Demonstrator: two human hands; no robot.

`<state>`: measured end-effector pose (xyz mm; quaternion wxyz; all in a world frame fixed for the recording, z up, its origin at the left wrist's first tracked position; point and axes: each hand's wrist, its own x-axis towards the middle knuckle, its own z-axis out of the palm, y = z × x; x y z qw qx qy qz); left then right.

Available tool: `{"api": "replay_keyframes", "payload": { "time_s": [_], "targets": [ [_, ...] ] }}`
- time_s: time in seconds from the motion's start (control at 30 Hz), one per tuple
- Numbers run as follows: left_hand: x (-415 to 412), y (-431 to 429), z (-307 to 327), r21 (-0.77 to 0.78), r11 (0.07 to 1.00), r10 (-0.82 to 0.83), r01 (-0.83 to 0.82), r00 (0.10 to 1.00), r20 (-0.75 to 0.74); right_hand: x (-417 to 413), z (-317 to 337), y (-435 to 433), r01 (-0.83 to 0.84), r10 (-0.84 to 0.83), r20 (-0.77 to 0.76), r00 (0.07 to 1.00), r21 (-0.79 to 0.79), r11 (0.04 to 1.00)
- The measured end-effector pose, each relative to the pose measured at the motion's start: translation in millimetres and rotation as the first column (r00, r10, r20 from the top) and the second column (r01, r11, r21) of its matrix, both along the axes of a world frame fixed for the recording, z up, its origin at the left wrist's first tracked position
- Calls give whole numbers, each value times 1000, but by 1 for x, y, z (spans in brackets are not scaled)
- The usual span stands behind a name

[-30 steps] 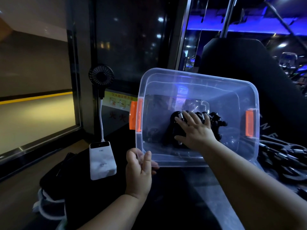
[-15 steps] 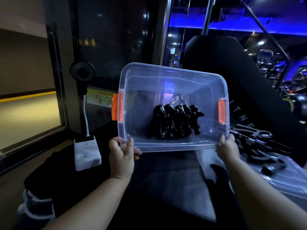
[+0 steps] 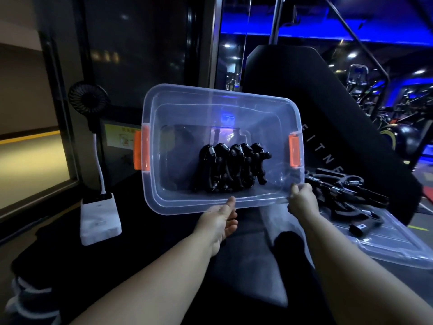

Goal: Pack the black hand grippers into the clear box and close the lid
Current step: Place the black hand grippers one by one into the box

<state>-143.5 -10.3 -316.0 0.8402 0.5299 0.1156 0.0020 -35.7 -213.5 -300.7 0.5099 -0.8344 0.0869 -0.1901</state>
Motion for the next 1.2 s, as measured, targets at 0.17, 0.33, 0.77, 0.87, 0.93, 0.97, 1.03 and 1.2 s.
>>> {"api": "replay_keyframes", "payload": {
  "time_s": [0.17,0.33,0.77,0.87,0.93,0.97,1.03,1.2],
  "targets": [
    [5,3,-2,-22,1000,12,-13,1000,-25,-7,-5,-20,-60,60,2,998,-136,989],
    [6,0,-5,-11,999,34,-35,999,-9,-22,-14,-68,189,-146,128,981,-460,868],
    [4,-2,-7,1,998,59,-59,998,18,-25,-30,-126,141,-422,-356,833,-602,786],
    [4,-1,-8,0,998,59,-59,998,17,-26,-27,-125,166,-437,-366,822,-580,798],
    [4,-1,-9,-4,998,61,-61,998,19,-27,-26,-124,180,-439,-367,820,-563,807],
    [4,-1,-9,-5,998,62,-62,998,21,-27,-26,-124,194,-441,-355,824,-555,809],
    [4,-1,-9,-6,998,62,-62,998,25,-30,-29,-125,230,-445,-309,841,-541,809],
    [3,0,-9,-11,998,59,-58,997,39,-39,-30,-124,288,-473,-222,853,-556,780]
  ]
}}
